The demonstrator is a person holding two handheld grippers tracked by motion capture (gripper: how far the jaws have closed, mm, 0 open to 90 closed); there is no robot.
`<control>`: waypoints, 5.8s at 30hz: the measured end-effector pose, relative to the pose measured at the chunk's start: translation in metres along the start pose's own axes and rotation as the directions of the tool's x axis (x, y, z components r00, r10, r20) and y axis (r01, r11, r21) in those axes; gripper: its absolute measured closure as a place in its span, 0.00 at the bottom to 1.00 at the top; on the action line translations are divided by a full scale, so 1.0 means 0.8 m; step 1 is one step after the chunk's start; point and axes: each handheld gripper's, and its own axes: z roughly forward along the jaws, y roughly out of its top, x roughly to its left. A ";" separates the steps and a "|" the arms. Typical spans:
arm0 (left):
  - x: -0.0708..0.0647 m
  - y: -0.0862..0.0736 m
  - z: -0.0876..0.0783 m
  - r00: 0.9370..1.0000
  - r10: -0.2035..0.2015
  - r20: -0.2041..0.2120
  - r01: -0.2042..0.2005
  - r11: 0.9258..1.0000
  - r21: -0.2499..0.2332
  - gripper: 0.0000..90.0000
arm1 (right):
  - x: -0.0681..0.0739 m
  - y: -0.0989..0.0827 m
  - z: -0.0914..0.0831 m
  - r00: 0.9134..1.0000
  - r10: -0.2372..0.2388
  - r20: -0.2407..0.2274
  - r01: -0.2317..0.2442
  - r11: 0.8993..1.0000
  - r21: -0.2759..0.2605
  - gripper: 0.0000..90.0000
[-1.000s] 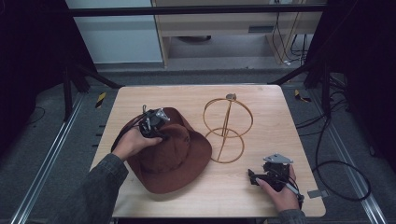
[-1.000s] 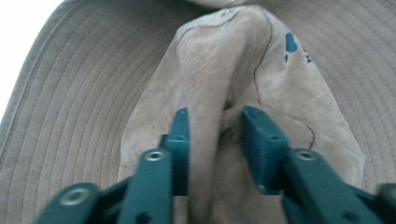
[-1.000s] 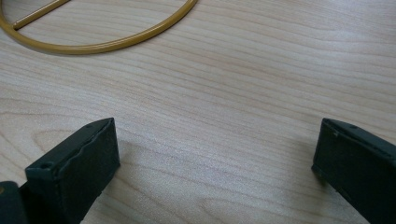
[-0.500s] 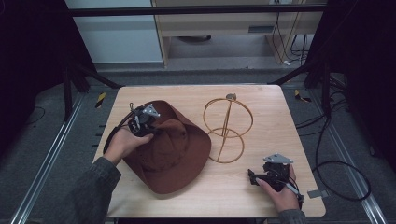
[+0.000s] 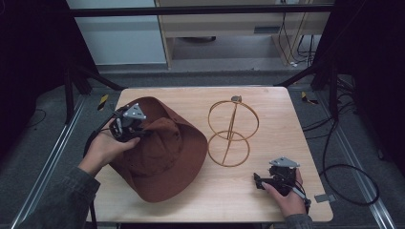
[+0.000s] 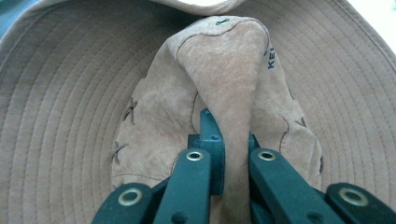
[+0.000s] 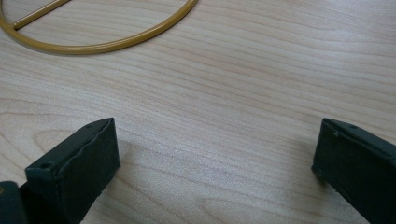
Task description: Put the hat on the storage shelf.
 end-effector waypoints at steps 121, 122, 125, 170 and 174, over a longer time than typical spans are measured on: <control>-0.104 0.324 0.005 0.952 0.301 0.050 -0.291 0.946 -0.140 0.98 | 0.000 0.000 0.000 1.000 -0.001 -0.011 0.001 1.000 0.000 0.01; -0.104 0.326 0.008 0.951 0.305 0.054 -0.296 0.946 -0.134 0.98 | 0.000 0.000 0.000 1.000 0.000 -0.013 0.000 1.000 0.000 0.01; -0.105 0.333 0.015 0.951 0.304 0.057 -0.294 0.946 -0.133 0.98 | 0.000 0.000 -0.001 1.000 0.000 -0.023 0.000 1.000 -0.002 0.01; -0.105 0.338 0.061 0.963 0.255 0.083 -0.241 0.959 -0.152 0.60 | 0.000 0.000 -0.001 1.000 0.003 -0.012 -0.003 1.000 -0.003 0.01; -0.109 0.337 0.057 0.966 0.251 0.068 -0.237 0.958 -0.162 0.50 | 0.000 0.000 -0.001 1.000 0.003 -0.012 -0.003 1.000 -0.003 0.01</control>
